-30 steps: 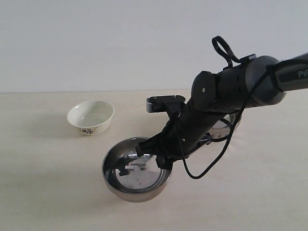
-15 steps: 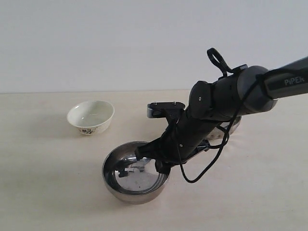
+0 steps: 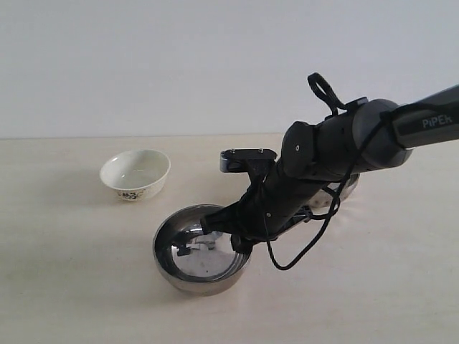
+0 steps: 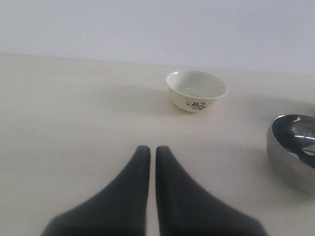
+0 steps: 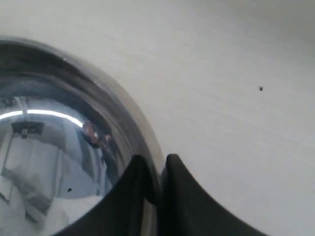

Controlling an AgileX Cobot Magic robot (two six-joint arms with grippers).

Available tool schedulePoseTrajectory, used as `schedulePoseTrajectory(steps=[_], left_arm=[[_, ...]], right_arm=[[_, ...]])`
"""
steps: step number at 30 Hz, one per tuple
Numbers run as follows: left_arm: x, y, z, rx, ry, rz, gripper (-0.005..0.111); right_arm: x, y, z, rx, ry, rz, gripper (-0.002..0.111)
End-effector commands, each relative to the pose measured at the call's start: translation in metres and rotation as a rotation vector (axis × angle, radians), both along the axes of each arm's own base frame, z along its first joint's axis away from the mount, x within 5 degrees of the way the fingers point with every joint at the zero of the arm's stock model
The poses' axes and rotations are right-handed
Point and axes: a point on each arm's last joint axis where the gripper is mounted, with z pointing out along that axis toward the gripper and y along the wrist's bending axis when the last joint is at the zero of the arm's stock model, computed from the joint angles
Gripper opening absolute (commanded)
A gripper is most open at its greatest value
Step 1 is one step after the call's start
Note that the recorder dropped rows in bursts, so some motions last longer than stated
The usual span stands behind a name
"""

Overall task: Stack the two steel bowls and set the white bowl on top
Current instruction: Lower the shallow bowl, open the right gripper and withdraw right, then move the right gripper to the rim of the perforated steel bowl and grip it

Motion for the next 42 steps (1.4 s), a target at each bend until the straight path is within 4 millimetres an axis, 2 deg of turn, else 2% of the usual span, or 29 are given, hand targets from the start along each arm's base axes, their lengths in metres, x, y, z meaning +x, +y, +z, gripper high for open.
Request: schedulePoseTrajectory(steps=[1,5,9,12,17,21,26,32,33,37,40,42], left_arm=[[0.000,0.000,-0.001,0.001,-0.002,0.003,0.004],[0.000,0.000,-0.001,0.001,-0.002,0.003,0.004],[0.000,0.000,-0.001,0.001,-0.002,0.003,0.004],[0.000,0.000,-0.001,0.001,-0.002,0.003,0.004],[0.000,0.000,-0.001,0.001,-0.002,0.003,0.004],[0.000,0.000,-0.001,0.001,-0.002,0.003,0.004],[0.000,0.000,-0.001,0.001,-0.002,0.003,0.004],[0.000,0.000,-0.001,0.001,-0.002,0.003,0.004],[0.000,0.000,-0.001,0.001,-0.002,0.003,0.004],[0.000,0.000,-0.001,0.001,-0.002,0.003,0.004],[0.000,0.000,-0.001,0.001,-0.002,0.003,0.004],[0.000,0.000,-0.001,0.001,-0.002,0.003,0.004]], right_arm=[[0.000,-0.003,-0.006,-0.026,0.015,0.020,0.026],[-0.001,-0.003,-0.006,-0.027,0.019,0.021,0.038],[-0.001,-0.003,-0.003,-0.026,0.016,0.026,0.038],[-0.003,-0.004,0.008,-0.019,0.003,0.034,0.038],[-0.006,-0.006,0.038,0.010,-0.049,0.045,0.038],[-0.006,-0.015,0.063,0.003,-0.111,0.029,0.038],[0.002,-0.050,0.091,-0.002,-0.132,-0.059,0.038],[0.013,-0.104,0.115,-0.030,-0.160,-0.170,0.038],[0.017,-0.117,0.117,-0.035,-0.163,-0.205,0.038],[0.033,-0.149,0.118,-0.018,-0.214,-0.328,0.038],[0.041,-0.163,0.116,-0.013,-0.242,-0.380,0.038],[0.049,-0.170,0.106,-0.018,-0.244,-0.408,0.038]])
